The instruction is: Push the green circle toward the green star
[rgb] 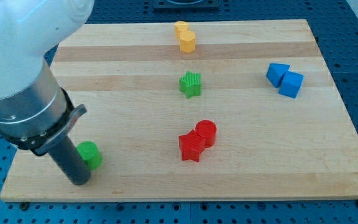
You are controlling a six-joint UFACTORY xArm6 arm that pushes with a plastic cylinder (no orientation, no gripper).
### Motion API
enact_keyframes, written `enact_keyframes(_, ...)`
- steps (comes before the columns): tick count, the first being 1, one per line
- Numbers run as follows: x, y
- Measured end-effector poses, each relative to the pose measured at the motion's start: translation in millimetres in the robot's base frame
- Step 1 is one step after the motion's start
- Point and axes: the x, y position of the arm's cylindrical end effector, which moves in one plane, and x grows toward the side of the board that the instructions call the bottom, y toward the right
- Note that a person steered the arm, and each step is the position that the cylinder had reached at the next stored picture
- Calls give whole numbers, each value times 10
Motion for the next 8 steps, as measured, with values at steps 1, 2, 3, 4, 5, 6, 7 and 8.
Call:
enact_keyframes(1, -151, 0)
enact_keyframes(2, -307, 15)
enact_keyframes(3, -539, 18)
enact_keyframes(4, -690, 18)
enact_keyframes(5, -854, 18)
enact_keyframes(6, -1087, 21)
enact_keyframes(7, -1285, 132)
enact_keyframes(8, -1369, 316)
